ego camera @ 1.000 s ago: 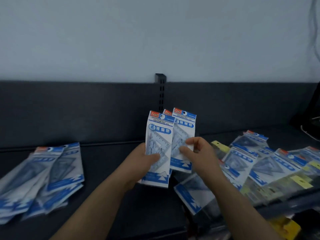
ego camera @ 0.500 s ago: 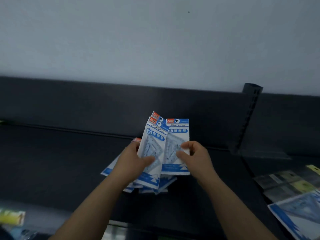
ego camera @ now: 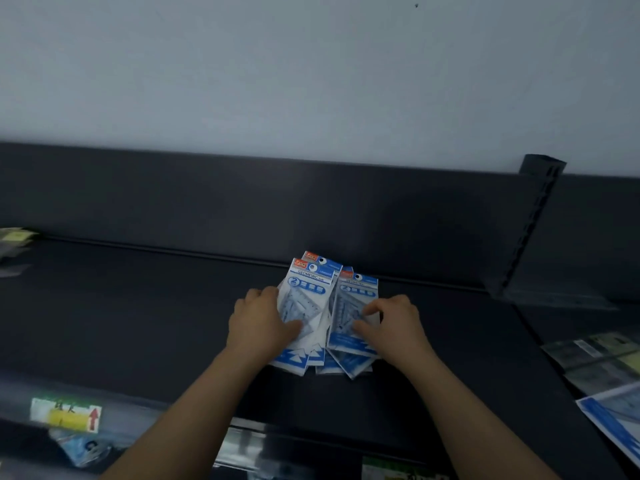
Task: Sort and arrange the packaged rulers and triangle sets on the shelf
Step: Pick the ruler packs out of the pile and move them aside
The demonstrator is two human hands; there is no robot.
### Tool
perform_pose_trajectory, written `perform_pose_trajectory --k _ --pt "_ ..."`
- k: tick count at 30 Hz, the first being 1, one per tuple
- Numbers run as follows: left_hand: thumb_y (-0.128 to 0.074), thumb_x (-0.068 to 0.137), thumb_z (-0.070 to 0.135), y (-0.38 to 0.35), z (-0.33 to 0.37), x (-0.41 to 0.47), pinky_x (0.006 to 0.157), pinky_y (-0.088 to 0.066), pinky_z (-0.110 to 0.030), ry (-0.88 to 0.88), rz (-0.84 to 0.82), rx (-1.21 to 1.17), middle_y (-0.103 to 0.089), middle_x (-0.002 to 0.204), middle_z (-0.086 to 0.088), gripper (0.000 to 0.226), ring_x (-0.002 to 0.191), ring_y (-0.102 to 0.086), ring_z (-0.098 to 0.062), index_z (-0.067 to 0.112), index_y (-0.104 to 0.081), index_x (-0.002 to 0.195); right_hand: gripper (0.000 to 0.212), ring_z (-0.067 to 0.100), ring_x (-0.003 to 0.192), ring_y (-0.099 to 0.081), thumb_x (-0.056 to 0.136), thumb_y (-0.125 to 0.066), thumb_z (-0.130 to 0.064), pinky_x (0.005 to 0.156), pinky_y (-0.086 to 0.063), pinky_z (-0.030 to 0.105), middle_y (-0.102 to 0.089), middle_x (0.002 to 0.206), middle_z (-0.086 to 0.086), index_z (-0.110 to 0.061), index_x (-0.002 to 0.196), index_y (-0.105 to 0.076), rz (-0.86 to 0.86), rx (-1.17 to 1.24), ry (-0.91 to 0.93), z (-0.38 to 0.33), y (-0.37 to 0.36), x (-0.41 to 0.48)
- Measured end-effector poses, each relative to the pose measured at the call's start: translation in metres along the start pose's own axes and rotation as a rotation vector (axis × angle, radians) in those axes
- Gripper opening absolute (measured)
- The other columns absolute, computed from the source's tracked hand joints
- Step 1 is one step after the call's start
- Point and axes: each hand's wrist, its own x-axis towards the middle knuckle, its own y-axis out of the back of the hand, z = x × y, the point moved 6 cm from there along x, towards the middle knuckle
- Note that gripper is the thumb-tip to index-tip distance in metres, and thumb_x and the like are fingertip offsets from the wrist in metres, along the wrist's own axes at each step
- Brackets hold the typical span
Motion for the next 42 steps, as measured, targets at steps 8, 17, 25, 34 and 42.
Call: perform_pose_trajectory --k 8,17,25,34,42 --pt "-0.050 0.093 0.043 0.009 0.065 -0.015 0.098 -0.038 -0.032 -0.309 0.176 0.051 -0.055 0.132 0.005 0.043 0.119 -0.048 -0.019 0.027 -0.052 0.133 0.042 0.013 0.120 -0.047 0.095 -0.054 -0.035 0.103 -0.034 0.025 -0.049 0.136 -0.002 -0.019 0.133 -0.053 0.116 -0.147 0.135 0.004 0.039 -0.022" --pt "-0.053 0.092 0.038 -0.038 0.167 -0.046 0.091 -0.046 -0.033 -0.655 0.093 -0.126 -0.065 0.114 0.003 0.032 0.105 -0.058 -0.016 0.024 -0.063 0.119 0.044 0.012 0.126 -0.048 0.094 -0.054 -0.035 0.116 -0.024 0.032 -0.055 0.136 -0.001 -0.016 0.134 -0.053 0.294 -0.291 0.017 0.070 0.100 -0.068" --pt "-0.048 0.095 0.040 -0.088 0.261 -0.084 0.088 -0.046 -0.026 -0.827 -0.066 -0.162 -0.061 0.116 0.009 0.032 0.106 -0.055 -0.011 0.027 -0.059 0.122 0.043 0.019 0.124 -0.048 0.095 -0.053 -0.034 0.111 -0.031 0.035 -0.056 0.135 0.001 -0.016 0.133 -0.054 0.368 -0.348 -0.189 0.150 0.174 -0.108" --pt "-0.065 0.080 0.056 -0.194 0.373 -0.124 0.084 -0.047 -0.031 -0.807 -0.470 0.039 -0.053 0.121 -0.002 0.054 0.104 -0.053 -0.018 0.021 -0.055 0.120 0.039 0.021 0.127 -0.046 0.099 -0.046 -0.028 0.114 -0.027 0.038 -0.052 0.140 0.003 -0.015 0.136 -0.051 0.335 -0.380 -0.358 0.277 0.261 -0.130" --pt "-0.075 0.075 0.025 -0.231 0.431 -0.128 0.070 -0.045 -0.023 -0.734 -0.558 -0.042 -0.062 0.108 0.000 0.038 0.086 -0.054 -0.010 0.015 -0.058 0.108 0.038 0.020 0.135 -0.039 0.098 -0.045 -0.030 0.112 -0.029 0.037 -0.042 0.148 0.002 -0.023 0.135 -0.053 0.194 -0.416 -0.334 0.368 0.292 -0.134"
